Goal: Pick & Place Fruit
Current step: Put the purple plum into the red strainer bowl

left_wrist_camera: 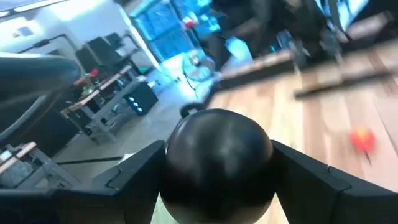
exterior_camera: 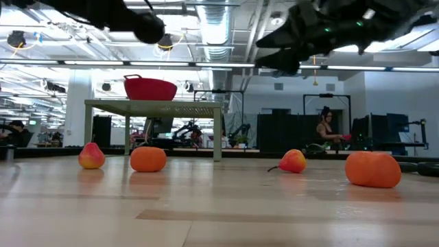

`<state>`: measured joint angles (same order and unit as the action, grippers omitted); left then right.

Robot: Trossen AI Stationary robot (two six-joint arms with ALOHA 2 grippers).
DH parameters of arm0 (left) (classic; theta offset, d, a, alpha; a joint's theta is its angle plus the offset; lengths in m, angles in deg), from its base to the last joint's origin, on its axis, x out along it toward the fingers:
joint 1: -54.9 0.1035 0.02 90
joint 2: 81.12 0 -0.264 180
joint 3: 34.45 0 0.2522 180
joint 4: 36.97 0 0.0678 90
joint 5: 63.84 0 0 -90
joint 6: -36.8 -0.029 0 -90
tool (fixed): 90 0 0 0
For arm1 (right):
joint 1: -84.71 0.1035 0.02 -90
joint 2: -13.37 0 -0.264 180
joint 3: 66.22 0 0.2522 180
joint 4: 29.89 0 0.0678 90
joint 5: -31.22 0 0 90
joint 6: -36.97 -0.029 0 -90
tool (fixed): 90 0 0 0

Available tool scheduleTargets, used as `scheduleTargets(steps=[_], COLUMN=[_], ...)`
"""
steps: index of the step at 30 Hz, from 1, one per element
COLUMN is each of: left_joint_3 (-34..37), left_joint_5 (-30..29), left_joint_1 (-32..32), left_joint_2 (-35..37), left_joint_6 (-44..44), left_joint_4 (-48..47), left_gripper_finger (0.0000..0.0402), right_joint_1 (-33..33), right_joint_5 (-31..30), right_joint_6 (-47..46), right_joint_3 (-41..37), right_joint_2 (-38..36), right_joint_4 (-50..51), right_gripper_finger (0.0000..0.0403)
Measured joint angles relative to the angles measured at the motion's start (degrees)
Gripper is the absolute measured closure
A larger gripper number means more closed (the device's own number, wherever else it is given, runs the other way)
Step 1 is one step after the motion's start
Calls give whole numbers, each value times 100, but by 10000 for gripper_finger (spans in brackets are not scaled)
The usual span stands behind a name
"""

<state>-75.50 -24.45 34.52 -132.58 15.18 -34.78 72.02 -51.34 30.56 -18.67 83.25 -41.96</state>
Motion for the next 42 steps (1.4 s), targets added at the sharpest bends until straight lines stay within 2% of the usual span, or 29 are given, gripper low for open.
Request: scheduleTargets(steps=[5,9,12,15,20,23,27,36,42], left_joint_3=[-273,-651,-1000,-1450,-2143,-2363,-2439,-2439,-2439], left_joint_5=[278,559,912,1364,2041,2049,2059,2072,2367], left_joint_1=[802,1952,3047,4153,5393,5724,5862,5884,6056], left_joint_2=[124,101,-104,-479,-1353,-1805,-2104,-2168,-2168], left_joint_6=[-550,-1556,-2041,-2131,-1992,-1961,-1950,-1838,-1556], left_joint_4=[309,298,138,-317,-1183,-1318,-1377,-1585,-1901], left_gripper_finger=[141,140,140,141,141,141,141,140,106], right_joint_1=[149,311,408,491,600,622,637,632,672], right_joint_5=[-157,-157,-155,-159,-150,-135,-107,18,20], right_joint_6=[-469,-553,-569,-569,-569,-569,-569,-569,-569], right_joint_3=[-680,-687,-554,-348,55,273,436,445,445], right_joint_2=[243,746,1161,1552,2077,2293,2431,2375,2375], right_joint_4=[-1722,-2360,-2619,-2696,-2692,-2692,-2650,-2575,-2567], right_gripper_finger=[83,83,83,83,83,83,83,83,83])
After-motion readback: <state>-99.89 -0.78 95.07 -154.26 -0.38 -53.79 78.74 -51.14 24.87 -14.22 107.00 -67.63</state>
